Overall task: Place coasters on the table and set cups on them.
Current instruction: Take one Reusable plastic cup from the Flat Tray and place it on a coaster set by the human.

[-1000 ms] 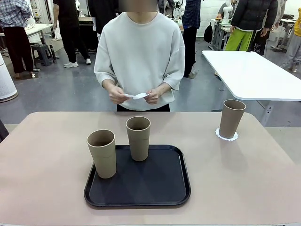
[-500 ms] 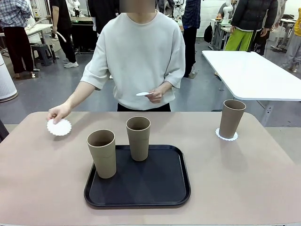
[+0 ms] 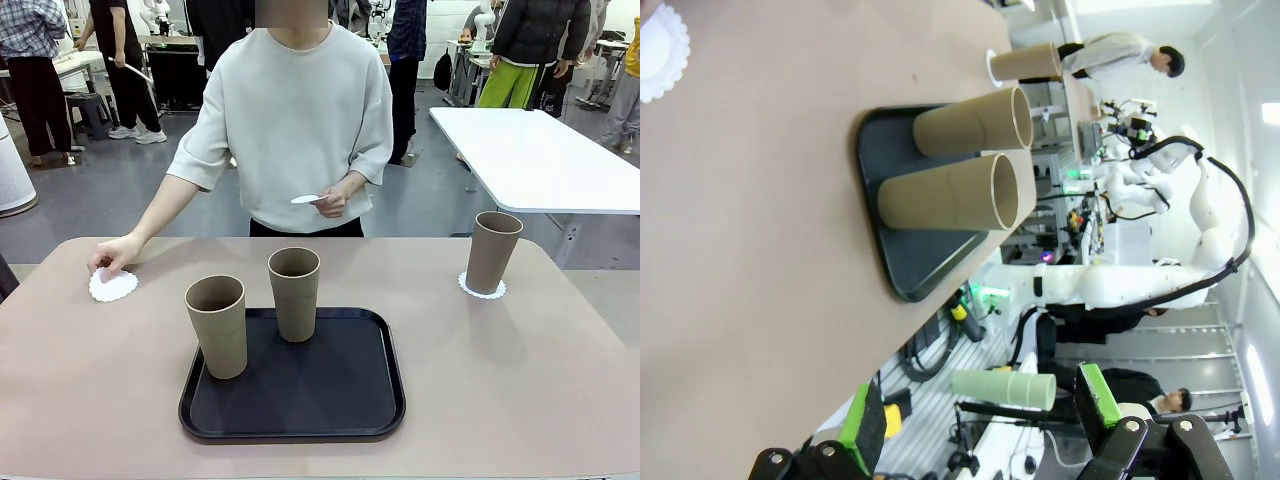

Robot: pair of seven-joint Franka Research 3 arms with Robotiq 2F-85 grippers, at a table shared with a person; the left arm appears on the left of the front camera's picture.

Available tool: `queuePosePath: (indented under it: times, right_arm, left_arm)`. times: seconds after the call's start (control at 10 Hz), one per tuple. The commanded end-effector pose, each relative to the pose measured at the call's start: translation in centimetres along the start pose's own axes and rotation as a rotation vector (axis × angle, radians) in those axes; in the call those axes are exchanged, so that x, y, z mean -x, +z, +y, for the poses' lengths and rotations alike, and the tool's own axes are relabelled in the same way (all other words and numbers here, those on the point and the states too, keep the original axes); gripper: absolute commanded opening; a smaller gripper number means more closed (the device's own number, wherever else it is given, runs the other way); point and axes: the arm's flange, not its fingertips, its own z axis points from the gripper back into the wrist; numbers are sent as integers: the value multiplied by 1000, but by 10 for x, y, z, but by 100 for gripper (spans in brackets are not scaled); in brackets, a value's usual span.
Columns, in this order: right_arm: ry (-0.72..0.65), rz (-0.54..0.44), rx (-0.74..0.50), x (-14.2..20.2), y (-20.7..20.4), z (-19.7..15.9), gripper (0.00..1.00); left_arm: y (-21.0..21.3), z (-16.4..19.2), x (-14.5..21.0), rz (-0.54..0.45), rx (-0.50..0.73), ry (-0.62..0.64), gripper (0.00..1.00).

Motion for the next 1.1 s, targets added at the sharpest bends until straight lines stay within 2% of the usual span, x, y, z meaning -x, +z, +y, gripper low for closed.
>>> queuePosePath:
  times: [0.0,0.3,0.6,0.8,1.0]
  right_arm:
    - [-13,1,-4,0,0,1,100]
    - [-13,1,-4,0,0,1,100]
    - [-13,1,-4,0,0,1,100]
    - [-13,1,-4,0,0,1,100]
    - [-13,1,-4,0,0,1,100]
  left_arm:
    - [2,-1,1,0,10,-16,100]
    - [0,0,0,0,0,0,100]
    - [-36,-83,-34,69,-513,-324,100]
    - [-64,-124,-50,192,-721,-429,100]
    - [-110,-138,-53,315,-875,-564,100]
